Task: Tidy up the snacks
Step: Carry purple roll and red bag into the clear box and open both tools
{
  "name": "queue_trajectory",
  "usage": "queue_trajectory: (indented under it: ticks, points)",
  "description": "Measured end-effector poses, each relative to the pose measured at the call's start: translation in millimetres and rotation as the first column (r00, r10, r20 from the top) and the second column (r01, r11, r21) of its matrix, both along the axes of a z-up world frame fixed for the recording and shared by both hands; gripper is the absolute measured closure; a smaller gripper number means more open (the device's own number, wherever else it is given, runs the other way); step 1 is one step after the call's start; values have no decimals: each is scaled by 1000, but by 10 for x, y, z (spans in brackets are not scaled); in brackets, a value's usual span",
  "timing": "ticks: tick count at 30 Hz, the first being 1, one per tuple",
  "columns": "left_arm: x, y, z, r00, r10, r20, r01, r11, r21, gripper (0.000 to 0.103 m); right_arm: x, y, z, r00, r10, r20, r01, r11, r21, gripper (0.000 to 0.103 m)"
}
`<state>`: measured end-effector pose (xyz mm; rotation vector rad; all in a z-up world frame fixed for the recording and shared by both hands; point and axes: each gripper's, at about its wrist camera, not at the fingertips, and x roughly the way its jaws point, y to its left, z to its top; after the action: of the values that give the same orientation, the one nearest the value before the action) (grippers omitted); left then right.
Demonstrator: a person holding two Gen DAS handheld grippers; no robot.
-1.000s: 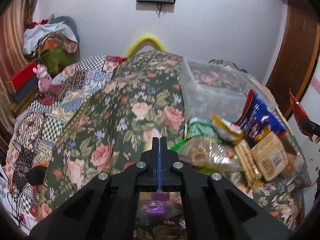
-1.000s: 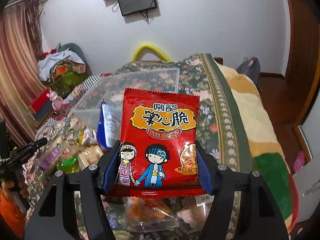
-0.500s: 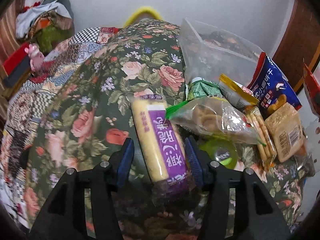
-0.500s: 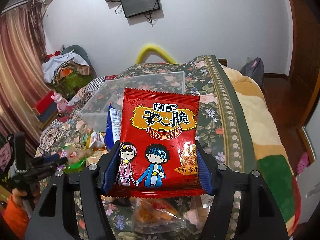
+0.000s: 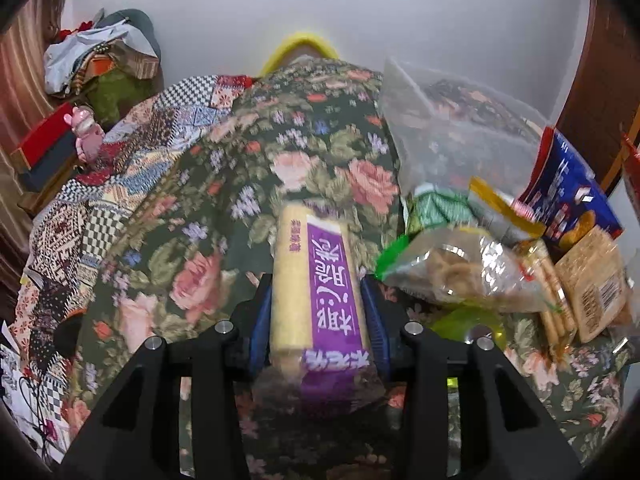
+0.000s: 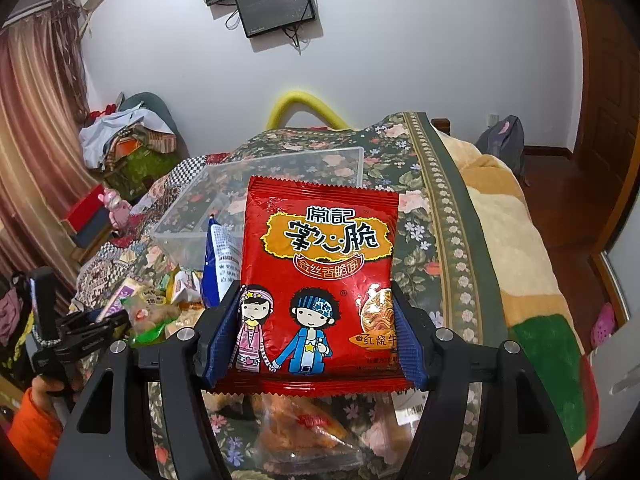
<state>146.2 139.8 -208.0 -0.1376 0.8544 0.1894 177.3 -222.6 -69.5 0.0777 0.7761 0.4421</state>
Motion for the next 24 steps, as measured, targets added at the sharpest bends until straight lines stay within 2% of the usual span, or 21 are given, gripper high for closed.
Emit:
queue_trajectory:
  ticks: [6,14,20,24]
  points:
    - [47,17,421,996,-18,93,18,1000,7,61,84,52,113,999,8,42,-8,1000,6,39]
    - [372,-181,914,974,-90,206,93,996,-6,61,262,223,273,995,22,101,-22,1000,-1,39]
    - [693,-400,1055,961,-153,228,160,987,-10,61,453,395,320,991,30,130,-25,999,-37,39]
    - [944,-471,1036,961,-175,214,188,981,-42,61,581,502,263,992,36,121,-29,997,-65,39]
